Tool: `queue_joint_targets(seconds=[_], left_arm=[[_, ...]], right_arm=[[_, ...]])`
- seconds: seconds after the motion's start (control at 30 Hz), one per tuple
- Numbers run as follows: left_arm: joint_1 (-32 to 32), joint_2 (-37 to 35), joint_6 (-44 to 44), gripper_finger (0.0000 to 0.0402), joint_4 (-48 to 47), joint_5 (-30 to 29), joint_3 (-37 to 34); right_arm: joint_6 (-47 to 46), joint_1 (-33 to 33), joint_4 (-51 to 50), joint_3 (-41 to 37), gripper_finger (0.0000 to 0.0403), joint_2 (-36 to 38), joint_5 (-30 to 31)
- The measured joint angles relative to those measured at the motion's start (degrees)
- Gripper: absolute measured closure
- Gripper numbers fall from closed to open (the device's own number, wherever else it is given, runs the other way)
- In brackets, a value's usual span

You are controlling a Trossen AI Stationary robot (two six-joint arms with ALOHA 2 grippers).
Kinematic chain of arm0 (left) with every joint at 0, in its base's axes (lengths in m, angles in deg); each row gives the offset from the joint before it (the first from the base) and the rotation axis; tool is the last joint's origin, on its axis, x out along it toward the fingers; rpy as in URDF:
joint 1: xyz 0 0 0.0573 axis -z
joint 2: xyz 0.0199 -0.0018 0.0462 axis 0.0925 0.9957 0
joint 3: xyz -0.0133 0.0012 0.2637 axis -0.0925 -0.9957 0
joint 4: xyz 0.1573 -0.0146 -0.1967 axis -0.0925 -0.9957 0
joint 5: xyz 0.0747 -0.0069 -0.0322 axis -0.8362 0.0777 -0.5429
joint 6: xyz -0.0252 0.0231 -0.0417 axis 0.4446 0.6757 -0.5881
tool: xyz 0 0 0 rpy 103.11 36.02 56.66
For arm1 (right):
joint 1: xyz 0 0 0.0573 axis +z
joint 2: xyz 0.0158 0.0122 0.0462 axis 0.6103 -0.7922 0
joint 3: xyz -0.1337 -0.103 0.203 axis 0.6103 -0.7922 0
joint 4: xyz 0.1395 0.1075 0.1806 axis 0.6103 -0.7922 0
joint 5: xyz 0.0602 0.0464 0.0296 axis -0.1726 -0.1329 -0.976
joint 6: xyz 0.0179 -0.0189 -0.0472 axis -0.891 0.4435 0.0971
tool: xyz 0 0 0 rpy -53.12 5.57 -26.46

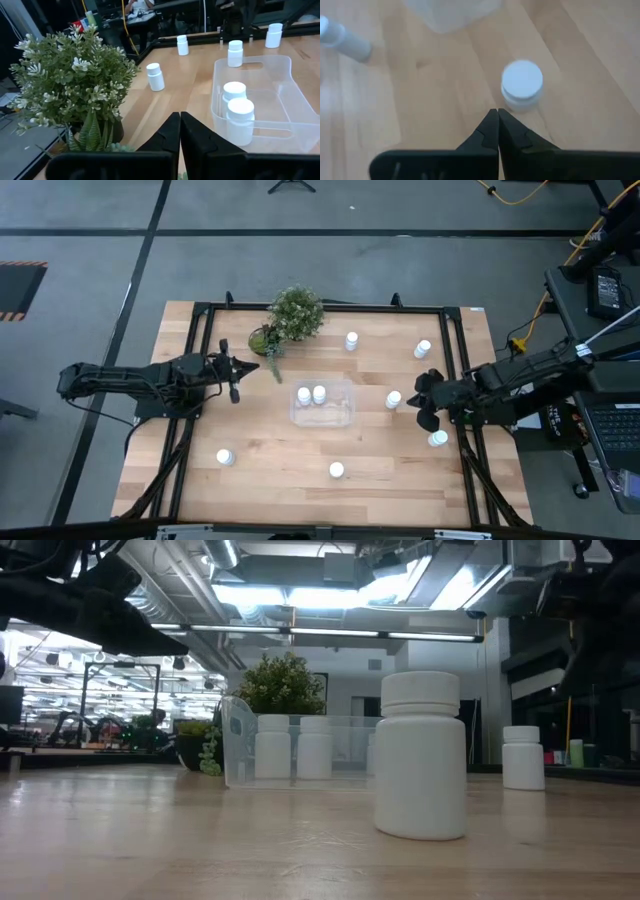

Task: Pick and place pill bottles into a basket
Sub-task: Put the pill bottle into the bin

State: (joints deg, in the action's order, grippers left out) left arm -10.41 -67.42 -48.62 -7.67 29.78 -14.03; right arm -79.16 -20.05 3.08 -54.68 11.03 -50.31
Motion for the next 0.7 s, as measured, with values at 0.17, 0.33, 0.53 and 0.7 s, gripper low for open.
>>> queue_joint_targets(seconds=[0.17,0.33,0.53,0.7], left_arm=[[0.0,0.0,-1.1,0.0395,0.0,0.0,0.0],[0.0,0.0,-3.9,0.0394,-0.2,0.0,0.0],[0.0,0.0,-4.0,0.0395,-0.4,0.0,0.0],[0.0,0.0,-4.0,0.0399,-0.4,1.4,0.0]], right_arm=[[1.6,0.0,0.1,-0.7,0.0381,0.0,0.0],[1.6,0.0,0.6,-0.7,0.0338,0.0,-0.2],[1.7,0.0,1.6,-0.7,0.0260,-0.2,0.5],[1.8,-0.1,1.5,-0.7,0.0190,-2.2,3.4]])
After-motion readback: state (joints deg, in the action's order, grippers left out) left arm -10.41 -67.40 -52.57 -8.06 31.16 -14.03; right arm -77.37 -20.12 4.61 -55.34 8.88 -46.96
